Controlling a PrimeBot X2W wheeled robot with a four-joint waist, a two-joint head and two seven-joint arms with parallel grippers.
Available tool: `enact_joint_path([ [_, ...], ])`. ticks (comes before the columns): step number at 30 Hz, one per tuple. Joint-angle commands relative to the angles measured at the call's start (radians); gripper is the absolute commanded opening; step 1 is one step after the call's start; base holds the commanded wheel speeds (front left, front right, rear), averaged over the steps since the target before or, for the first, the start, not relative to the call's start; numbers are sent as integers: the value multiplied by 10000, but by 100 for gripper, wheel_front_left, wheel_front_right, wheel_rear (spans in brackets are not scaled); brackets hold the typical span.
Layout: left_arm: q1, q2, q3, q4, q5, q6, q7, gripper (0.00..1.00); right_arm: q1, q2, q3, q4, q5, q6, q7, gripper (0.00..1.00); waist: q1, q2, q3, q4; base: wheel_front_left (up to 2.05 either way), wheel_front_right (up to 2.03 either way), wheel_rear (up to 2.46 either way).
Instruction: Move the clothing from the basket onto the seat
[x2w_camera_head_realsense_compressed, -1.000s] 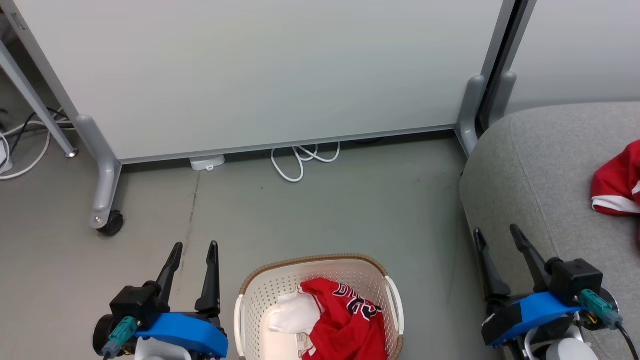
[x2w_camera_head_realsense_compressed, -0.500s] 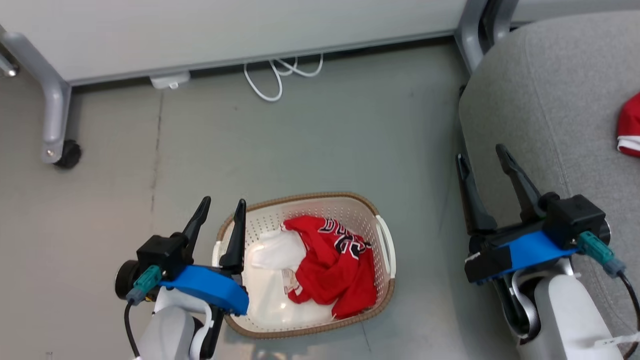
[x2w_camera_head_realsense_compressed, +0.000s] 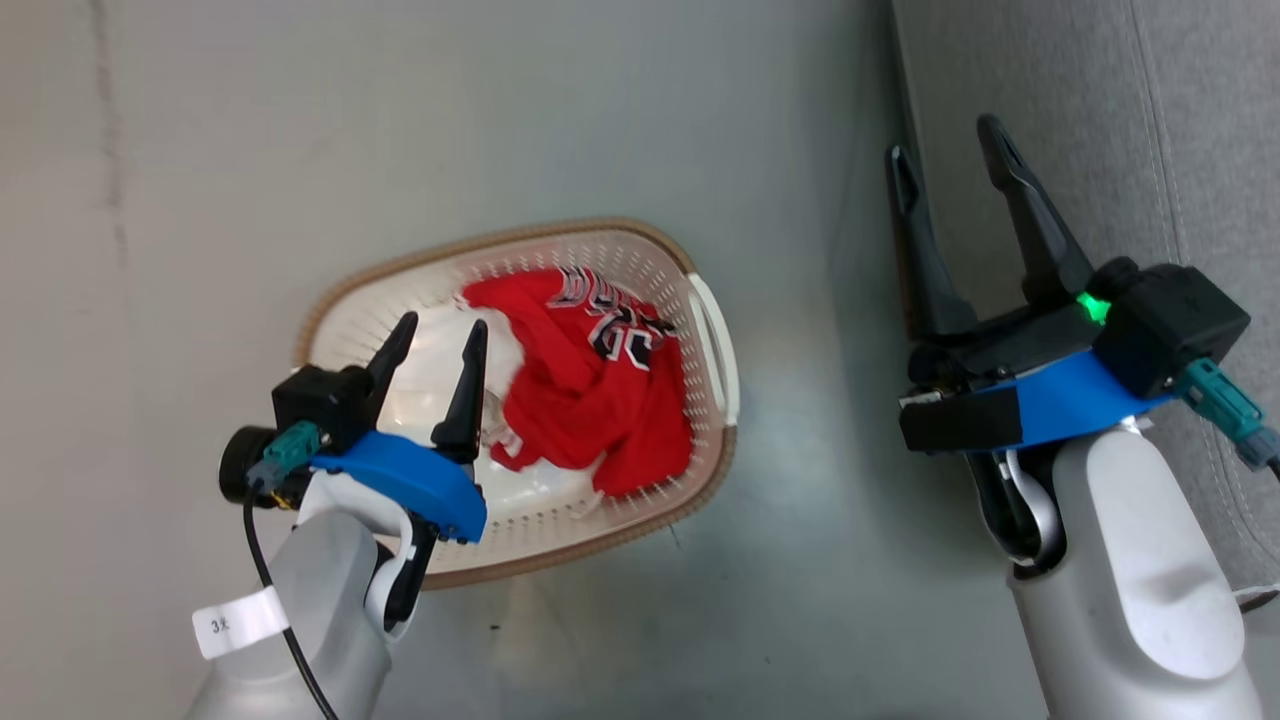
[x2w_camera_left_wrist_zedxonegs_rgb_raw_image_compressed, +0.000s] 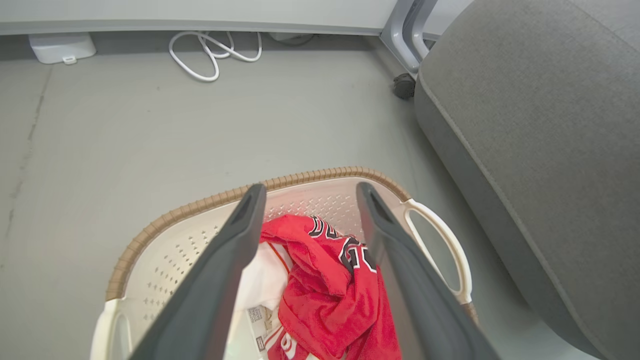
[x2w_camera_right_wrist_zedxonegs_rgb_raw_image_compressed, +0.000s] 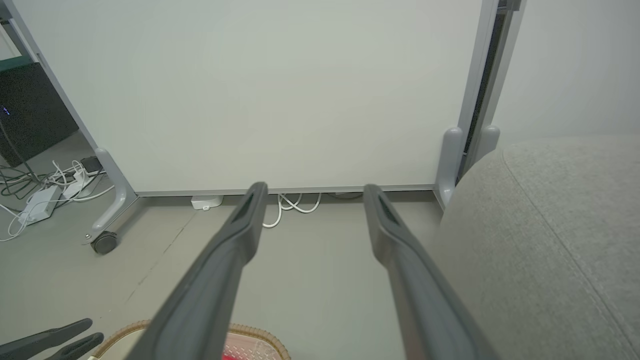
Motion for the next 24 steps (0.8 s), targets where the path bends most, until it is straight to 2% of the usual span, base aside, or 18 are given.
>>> enact_joint_path([
  [1, -364, 119, -176, 65, -145, -25, -30, 100, -307, 18, 111, 30, 119, 3, -111, 100, -3, 0, 951, -725, 0, 0, 0],
  [13, -1715, 988, -1809, 1788, -1594, -25, -30, 100, -1402, 16, 1134, 133, 1337, 3, -603, 100, -3, 0, 2572, -1992, 0, 0, 0],
  [19, -2332, 1382, -2106, 2570, -2028, -25, 13, 100, -1373, 19, 1421, -172, 1907, 3, -646, 100, -3, 0, 3092, -2542, 0, 0, 0],
  [24, -2832, 1438, -2248, 3063, -2333, -25, 52, 100, -1071, 17, 1310, -516, 1922, 3, -650, 100, -3, 0, 3340, -2650, 0, 0, 0],
])
